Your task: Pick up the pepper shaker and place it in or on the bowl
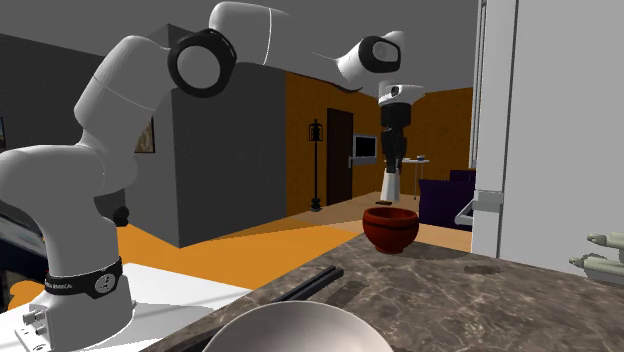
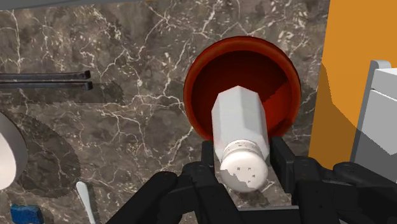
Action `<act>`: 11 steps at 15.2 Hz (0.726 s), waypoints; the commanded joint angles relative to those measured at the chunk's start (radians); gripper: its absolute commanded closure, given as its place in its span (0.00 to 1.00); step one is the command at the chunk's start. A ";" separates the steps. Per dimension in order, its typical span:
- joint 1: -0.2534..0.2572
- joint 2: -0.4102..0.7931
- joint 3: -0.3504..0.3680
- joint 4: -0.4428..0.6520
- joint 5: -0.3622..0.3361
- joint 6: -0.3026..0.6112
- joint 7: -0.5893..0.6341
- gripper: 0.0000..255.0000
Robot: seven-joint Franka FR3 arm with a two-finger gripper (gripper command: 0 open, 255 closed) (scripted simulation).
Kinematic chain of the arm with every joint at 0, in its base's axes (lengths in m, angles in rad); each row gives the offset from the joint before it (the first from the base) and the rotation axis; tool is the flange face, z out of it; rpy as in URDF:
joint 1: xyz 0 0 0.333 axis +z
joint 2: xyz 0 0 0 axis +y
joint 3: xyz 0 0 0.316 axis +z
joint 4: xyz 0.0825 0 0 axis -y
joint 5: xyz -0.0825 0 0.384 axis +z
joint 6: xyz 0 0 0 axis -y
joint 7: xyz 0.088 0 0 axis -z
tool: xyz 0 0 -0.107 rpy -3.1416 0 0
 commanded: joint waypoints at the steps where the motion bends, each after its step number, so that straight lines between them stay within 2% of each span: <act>1: -0.007 -0.006 0.001 -0.038 0.001 0.031 0.006 1.00; 5: -0.020 -0.012 0.001 -0.103 0.001 0.088 0.017 1.00; 11: -0.020 -0.012 0.001 -0.103 0.001 0.088 0.017 1.00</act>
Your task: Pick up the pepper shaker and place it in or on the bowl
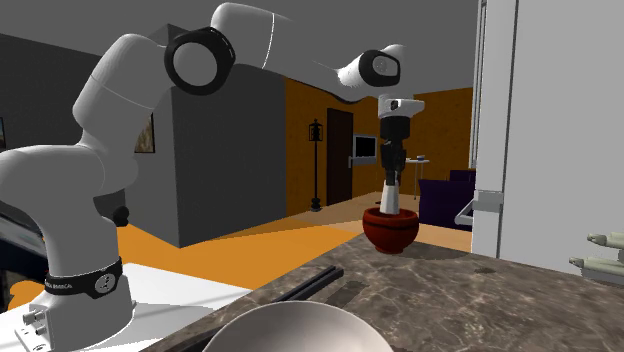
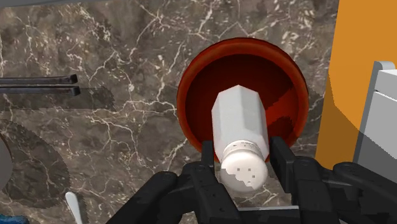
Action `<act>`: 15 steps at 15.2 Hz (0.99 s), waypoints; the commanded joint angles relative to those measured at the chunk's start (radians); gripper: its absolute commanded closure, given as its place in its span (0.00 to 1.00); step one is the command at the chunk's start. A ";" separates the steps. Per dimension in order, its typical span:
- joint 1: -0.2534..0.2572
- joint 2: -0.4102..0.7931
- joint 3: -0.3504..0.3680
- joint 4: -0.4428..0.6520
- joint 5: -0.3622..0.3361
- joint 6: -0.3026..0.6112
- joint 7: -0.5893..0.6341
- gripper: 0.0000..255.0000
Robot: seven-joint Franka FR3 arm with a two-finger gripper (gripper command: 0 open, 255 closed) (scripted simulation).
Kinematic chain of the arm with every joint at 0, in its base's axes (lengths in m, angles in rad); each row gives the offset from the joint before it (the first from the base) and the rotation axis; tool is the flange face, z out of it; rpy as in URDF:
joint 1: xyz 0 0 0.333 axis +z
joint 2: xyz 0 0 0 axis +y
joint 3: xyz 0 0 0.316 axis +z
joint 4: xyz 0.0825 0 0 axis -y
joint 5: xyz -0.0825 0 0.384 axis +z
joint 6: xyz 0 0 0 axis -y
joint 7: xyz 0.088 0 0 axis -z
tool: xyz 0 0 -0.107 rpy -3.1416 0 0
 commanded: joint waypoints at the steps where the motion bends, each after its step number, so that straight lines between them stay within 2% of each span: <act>1: 0.000 0.000 0.000 0.000 0.000 0.000 0.000 1.00; 2: 0.000 0.000 0.000 0.000 0.000 0.000 0.000 1.00; 3: 0.000 0.000 0.000 0.000 0.000 0.000 0.000 0.00; 8: 0.000 0.000 0.000 0.000 0.000 0.000 0.000 0.00; 12: 0.053 0.043 -0.005 0.203 -0.011 -0.154 -0.019 0.00; 15: 0.054 0.042 -0.005 0.203 -0.010 -0.154 -0.019 0.00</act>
